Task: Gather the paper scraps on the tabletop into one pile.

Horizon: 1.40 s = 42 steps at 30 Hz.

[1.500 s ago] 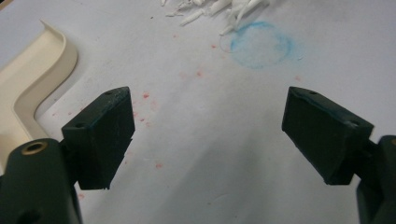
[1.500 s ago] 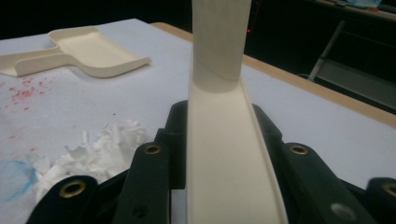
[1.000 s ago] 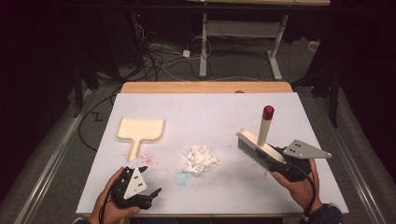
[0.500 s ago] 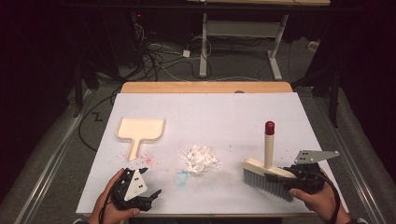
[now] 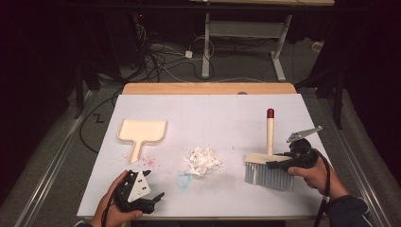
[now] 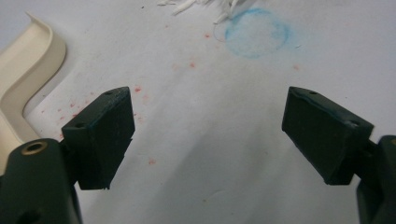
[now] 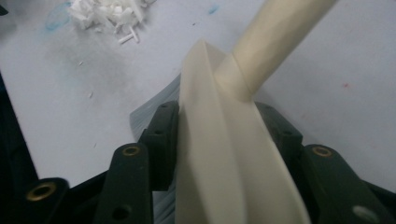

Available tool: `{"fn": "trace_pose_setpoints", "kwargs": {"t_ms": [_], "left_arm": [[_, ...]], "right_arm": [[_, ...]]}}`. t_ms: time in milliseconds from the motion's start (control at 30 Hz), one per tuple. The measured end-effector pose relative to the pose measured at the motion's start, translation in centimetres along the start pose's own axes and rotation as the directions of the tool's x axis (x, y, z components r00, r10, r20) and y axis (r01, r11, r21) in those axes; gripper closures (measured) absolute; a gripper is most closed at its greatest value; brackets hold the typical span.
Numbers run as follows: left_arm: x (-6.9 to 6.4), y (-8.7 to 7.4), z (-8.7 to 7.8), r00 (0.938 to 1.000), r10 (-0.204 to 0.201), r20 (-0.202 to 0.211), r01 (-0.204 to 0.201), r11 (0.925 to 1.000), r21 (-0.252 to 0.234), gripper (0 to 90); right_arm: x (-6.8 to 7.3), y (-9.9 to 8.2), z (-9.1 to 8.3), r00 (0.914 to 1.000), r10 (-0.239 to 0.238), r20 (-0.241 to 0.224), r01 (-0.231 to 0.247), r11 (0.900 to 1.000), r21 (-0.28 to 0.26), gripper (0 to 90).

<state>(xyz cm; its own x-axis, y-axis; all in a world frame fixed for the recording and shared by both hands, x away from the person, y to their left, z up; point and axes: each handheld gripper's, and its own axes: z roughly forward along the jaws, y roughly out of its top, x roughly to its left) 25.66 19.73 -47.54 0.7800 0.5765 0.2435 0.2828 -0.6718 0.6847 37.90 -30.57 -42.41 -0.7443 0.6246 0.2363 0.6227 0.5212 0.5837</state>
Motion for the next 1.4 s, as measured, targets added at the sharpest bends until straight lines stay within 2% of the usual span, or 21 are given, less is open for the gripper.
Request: {"fn": "trace_pose_setpoints", "kwargs": {"t_ms": [167, 267, 300, 333, 400, 433, 500, 567, 633, 733, 767, 833, 900, 933, 1000, 1067, 1133, 1200, 1233, 1333, 1400], "left_arm": [[-0.1, 0.0, 0.0, 1.0000, 0.004, 0.005, -0.004, 1.0000, 0.002, 16.4], [-0.1, 0.0, 0.1, 1.0000, 0.005, 0.006, -0.005, 1.0000, 0.004, 16.4], [-0.1, 0.0, 0.1, 0.9999, 0.000, 0.011, 0.000, 1.0000, 0.007, 16.4], [-0.1, 0.0, 0.1, 1.0000, 0.005, 0.006, -0.005, 1.0000, 0.004, 16.4], [-0.1, 0.0, 0.0, 1.0000, 0.007, 0.005, -0.007, 1.0000, 0.004, 16.4], [-0.1, 0.0, 0.0, 1.0000, 0.007, 0.004, -0.007, 1.0000, 0.004, 16.4], [-0.1, 0.0, 0.0, 1.0000, 0.006, 0.003, -0.006, 1.0000, 0.002, 16.4], [-0.1, 0.0, 0.0, 1.0000, 0.006, 0.001, -0.006, 1.0000, 0.003, 16.4], [-0.1, 0.1, 0.0, 1.0000, 0.008, -0.001, -0.008, 1.0000, 0.002, 16.4], [0.0, 0.1, 0.0, 1.0000, 0.005, -0.007, -0.005, 1.0000, -0.003, 16.4], [0.0, 0.0, -0.1, 0.9999, 0.005, -0.009, -0.005, 1.0000, -0.003, 16.4], [0.1, 0.0, -0.1, 0.9999, -0.001, -0.015, 0.001, 1.0000, -0.005, 16.4], [0.1, 0.0, -0.2, 0.9998, -0.008, -0.016, 0.008, 1.0000, -0.006, 16.4], [0.1, 0.0, -0.2, 0.9998, -0.007, -0.021, 0.007, 0.9999, -0.009, 16.4], [0.2, 0.0, -0.3, 0.9994, -0.011, -0.033, 0.010, 0.9998, -0.016, 16.4], [0.3, 0.0, -0.4, 0.9985, -0.018, -0.051, 0.017, 0.9996, -0.021, 16.4], [0.5, 0.0, -0.5, 0.9976, -0.026, -0.064, 0.024, 0.9993, -0.029, 16.4], [0.5, 0.2, -0.5, 0.9968, -0.030, -0.074, 0.028, 0.9989, -0.037, 16.4], [0.5, 0.2, -0.5, 0.9966, -0.027, -0.077, 0.024, 0.9989, -0.039, 16.4], [0.4, 0.4, -0.3, 0.9966, -0.016, -0.080, 0.013, 0.9991, -0.041, 16.4], [0.4, 0.3, -0.3, 0.9967, -0.008, -0.081, 0.005, 0.9994, -0.035, 16.4]], "right_arm": [[-0.5, 1.1, -0.1, 0.9992, -0.037, 0.014, 0.037, 0.9993, -0.005, 49.1], [-0.6, 1.6, 0.1, 0.9908, -0.068, 0.117, 0.061, 0.9962, 0.063, 43.3], [-0.7, 1.7, 0.3, 0.9835, -0.081, 0.162, 0.071, 0.9952, 0.067, 43.5], [-0.9, 1.6, 0.3, 0.9810, -0.081, 0.176, 0.074, 0.9961, 0.049, 54.4], [-1.3, 1.6, 0.5, 0.9832, -0.065, 0.171, 0.063, 0.9978, 0.019, 51.4], [-1.2, 1.6, 0.6, 0.9747, -0.076, 0.210, 0.072, 0.9971, 0.025, 49.7], [-0.9, 1.7, 0.6, 0.9468, -0.085, 0.310, 0.094, 0.9955, -0.013, 48.0], [-0.3, 1.6, 0.3, 0.9427, -0.085, 0.322, 0.117, 0.9898, -0.081, 48.1], [0.7, 1.6, 0.1, 0.9161, -0.125, 0.381, 0.183, 0.9756, -0.121, 42.9], [2.0, 1.2, -0.2, 0.8907, -0.147, 0.430, 0.242, 0.9543, -0.175, 37.4], [2.4, 1.0, -0.4, 0.8834, -0.137, 0.448, 0.250, 0.9462, -0.205, 36.7], [3.3, 0.5, -0.7, 0.8788, -0.126, 0.460, 0.268, 0.9280, -0.258, 32.1], [4.2, 0.0, -1.0, 0.8633, -0.094, 0.496, 0.278, 0.9080, -0.313, 29.3], [4.6, -0.2, -1.1, 0.8646, -0.083, 0.495, 0.278, 0.9006, -0.334, 27.6], [5.4, -1.0, -1.4, 0.8529, -0.050, 0.520, 0.276, 0.8882, -0.367, 27.1], [6.0, -2.0, -1.4, 0.8566, -0.033, 0.515, 0.269, 0.8804, -0.391, 24.3], [6.8, -2.8, -1.4, 0.8381, -0.044, 0.544, 0.294, 0.8760, -0.382, 23.8], [7.6, -3.5, -1.4, 0.8336, -0.056, 0.550, 0.309, 0.8712, -0.381, 25.0], [8.0, -3.9, -1.4, 0.8298, -0.066, 0.554, 0.328, 0.8614, -0.388, 24.8], [9.1, -4.7, -1.3, 0.8341, -0.072, 0.547, 0.341, 0.8463, -0.409, 23.2], [9.7, -5.1, -1.3, 0.8318, -0.073, 0.550, 0.344, 0.8455, -0.408, 22.6]]}}
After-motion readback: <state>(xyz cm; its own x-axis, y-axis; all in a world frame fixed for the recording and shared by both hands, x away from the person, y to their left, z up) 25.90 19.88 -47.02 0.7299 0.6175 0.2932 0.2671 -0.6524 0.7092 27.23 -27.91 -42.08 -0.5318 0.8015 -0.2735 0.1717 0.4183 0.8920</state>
